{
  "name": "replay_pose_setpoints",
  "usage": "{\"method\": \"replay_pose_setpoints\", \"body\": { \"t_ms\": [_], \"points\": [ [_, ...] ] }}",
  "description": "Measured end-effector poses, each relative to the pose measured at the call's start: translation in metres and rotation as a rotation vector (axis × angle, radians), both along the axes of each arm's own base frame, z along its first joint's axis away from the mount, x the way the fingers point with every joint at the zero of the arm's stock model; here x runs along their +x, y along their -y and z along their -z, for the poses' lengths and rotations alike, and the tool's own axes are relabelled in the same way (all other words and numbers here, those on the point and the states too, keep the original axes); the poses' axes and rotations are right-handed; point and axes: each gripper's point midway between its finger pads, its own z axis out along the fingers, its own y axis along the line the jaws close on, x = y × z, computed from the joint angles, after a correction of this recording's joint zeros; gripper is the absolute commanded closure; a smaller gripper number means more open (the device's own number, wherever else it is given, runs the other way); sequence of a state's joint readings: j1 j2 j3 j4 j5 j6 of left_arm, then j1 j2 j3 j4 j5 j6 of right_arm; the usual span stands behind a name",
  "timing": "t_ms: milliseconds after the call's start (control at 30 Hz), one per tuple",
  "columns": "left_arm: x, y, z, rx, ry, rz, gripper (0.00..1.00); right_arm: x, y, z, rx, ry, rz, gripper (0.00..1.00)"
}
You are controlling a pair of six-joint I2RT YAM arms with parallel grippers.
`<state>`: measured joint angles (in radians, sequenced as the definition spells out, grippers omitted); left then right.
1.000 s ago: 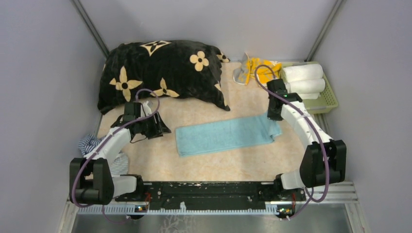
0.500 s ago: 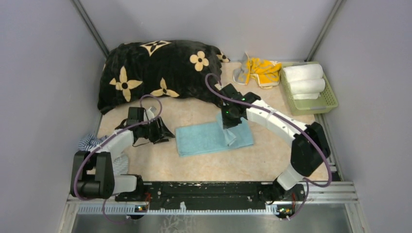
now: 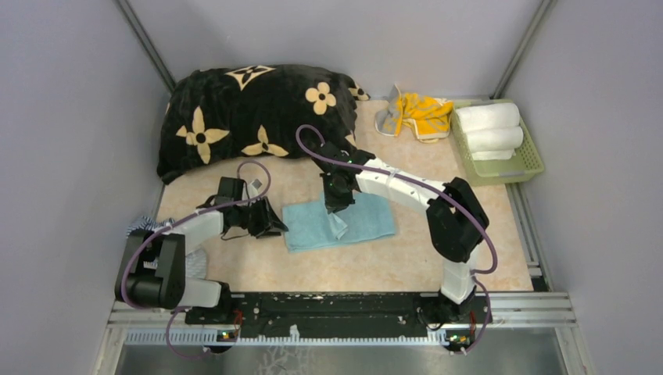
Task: Roll the towels
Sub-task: Fold the towel at the center of the board.
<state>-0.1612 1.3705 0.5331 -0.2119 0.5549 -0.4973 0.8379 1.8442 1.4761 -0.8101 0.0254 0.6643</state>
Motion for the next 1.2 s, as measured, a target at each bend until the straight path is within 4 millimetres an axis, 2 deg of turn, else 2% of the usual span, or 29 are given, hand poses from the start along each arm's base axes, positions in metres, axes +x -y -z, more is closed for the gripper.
{"method": "replay_pose_setpoints", "body": {
  "t_ms": [200, 300, 600, 1200],
  "points": [
    [-0.002, 0.003, 0.005, 0.005, -0.012, 0.008, 0.66, 0.004, -0.024, -0.009, 0.051, 0.012, 0.009, 1.00],
    [-0.003, 0.003, 0.007, 0.008, -0.018, 0.011, 0.67, 0.004, -0.035, -0.004, 0.067, 0.001, 0.003, 1.00],
    [-0.003, 0.006, 0.009, 0.010, -0.016, 0.017, 0.70, 0.001, -0.047, 0.022, 0.071, -0.056, 0.022, 0.99],
    [-0.005, 0.009, 0.010, 0.017, -0.014, 0.033, 0.73, 0.001, -0.066, 0.017, 0.148, -0.067, 0.029, 0.99]
  ]
}}
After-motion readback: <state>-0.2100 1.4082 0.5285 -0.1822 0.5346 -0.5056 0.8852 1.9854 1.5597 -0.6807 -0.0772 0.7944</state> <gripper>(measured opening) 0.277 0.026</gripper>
